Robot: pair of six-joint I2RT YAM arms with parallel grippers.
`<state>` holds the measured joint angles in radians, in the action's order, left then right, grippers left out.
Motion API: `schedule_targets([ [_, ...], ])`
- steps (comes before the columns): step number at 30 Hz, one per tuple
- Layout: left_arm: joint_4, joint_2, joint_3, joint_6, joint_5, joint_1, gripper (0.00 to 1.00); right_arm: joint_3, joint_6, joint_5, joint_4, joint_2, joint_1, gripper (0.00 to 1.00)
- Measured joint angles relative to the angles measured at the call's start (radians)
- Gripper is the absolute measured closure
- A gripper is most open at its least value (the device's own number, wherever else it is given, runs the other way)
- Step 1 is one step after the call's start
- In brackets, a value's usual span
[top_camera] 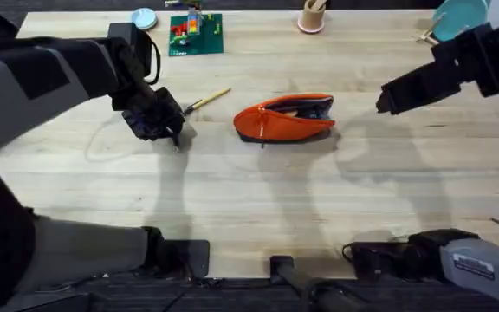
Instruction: Unzip the bag, pick up the pens from the table one at a time and place them inside, then zip the bag closed.
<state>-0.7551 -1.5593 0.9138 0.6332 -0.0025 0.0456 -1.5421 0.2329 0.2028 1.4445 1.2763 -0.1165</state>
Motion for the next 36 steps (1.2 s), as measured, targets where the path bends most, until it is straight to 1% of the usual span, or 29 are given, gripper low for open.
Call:
schedule_targets([
  [5,0.004,0.016,0.0,-0.043,0.01,0.0,0.959,0.0,0.0,0.0,0.0,0.0,0.0,0.005],
  [10,-0.059,0.114,0.018,-0.11,0.02,0.0,0.959,0.0,0.0,0.0,0.0,0.0,0.0,0.006],
  [13,-0.124,0.168,0.074,-0.16,0.03,0.0,0.959,0.0,0.0,0.0,0.0,0.0,0.0,0.005],
  [17,-0.237,0.216,0.178,-0.242,0.038,-0.003,0.96,0.0,0.0,0.0,0.0,0.0,0.0,0.005],
  [20,-0.312,0.228,0.266,-0.32,0.04,-0.023,0.959,0.0,0.0,0.0,0.0,0.0,0.0,0.006],
  [23,-0.368,0.23,0.352,-0.409,0.04,-0.076,0.96,0.0,0.0,0.0,0.0,0.0,0.0,0.006],
  [28,-0.401,0.23,0.476,-0.6,0.046,-0.217,0.96,0.0,0.0,0.0,0.0,0.0,0.0,0.006],
  [33,-0.391,0.231,0.542,-0.796,0.097,-0.36,0.959,0.0,0.0,0.0,0.0,0.0,0.0,0.005],
  [36,-0.364,0.231,0.552,-0.897,0.141,-0.421,0.959,0.0,0.0,0.0,0.0,0.0,0.0,0.005],
])
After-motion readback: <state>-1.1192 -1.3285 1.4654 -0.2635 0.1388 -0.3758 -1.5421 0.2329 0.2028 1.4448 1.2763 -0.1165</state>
